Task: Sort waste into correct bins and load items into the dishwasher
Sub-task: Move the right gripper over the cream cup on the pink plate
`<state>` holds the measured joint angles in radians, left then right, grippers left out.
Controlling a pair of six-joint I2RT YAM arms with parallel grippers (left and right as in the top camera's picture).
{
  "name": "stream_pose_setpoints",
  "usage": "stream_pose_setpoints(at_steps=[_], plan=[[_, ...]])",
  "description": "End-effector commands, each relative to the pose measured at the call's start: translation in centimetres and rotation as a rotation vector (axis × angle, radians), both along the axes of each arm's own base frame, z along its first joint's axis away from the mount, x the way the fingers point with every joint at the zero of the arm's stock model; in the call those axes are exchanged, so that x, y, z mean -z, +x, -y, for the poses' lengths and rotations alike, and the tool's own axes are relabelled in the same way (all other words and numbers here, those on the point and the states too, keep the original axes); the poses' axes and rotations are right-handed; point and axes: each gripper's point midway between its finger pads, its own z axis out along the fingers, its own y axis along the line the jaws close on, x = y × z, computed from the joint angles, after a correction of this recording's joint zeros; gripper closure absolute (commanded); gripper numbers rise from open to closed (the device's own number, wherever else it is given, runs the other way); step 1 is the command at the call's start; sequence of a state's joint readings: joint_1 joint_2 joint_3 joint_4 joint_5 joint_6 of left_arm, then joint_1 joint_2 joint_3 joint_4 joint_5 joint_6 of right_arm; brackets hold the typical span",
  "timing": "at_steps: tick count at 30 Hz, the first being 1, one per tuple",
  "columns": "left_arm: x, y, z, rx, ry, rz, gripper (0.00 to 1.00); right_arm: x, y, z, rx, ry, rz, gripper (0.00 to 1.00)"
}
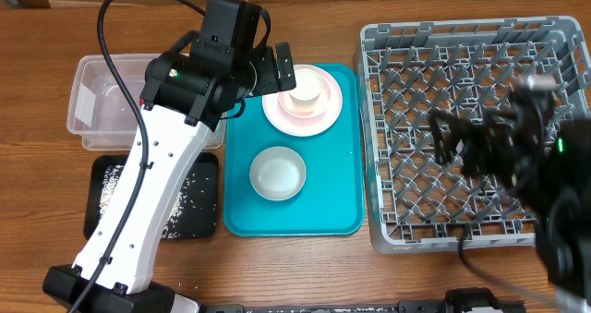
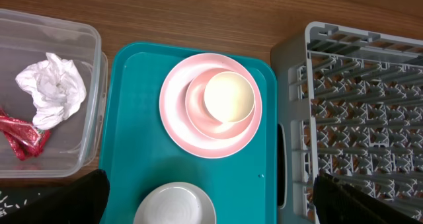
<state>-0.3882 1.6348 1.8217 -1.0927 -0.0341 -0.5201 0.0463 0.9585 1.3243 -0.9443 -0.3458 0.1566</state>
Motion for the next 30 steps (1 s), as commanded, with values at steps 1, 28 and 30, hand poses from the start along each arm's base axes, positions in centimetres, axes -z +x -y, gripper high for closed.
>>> stream_pose_setpoints(at_steps=[1, 28, 30], plan=[[-0.2, 0.3, 0.1, 0.008, 0.004, 0.008, 0.00, -1.2, -0.1, -3.9, -0.224, 0.135, -0.030, 0.00], [-4.1, 2.2, -8.4, -0.252, 0.058, 0.117, 0.00, 15.3, 9.2, -15.9, -0.326, -0.156, -0.310, 0.51], [-4.2, 2.0, -10.9, -0.326, 0.045, 0.103, 0.00, 15.4, 10.1, -16.6, -0.317, -0.169, -0.268, 0.46]])
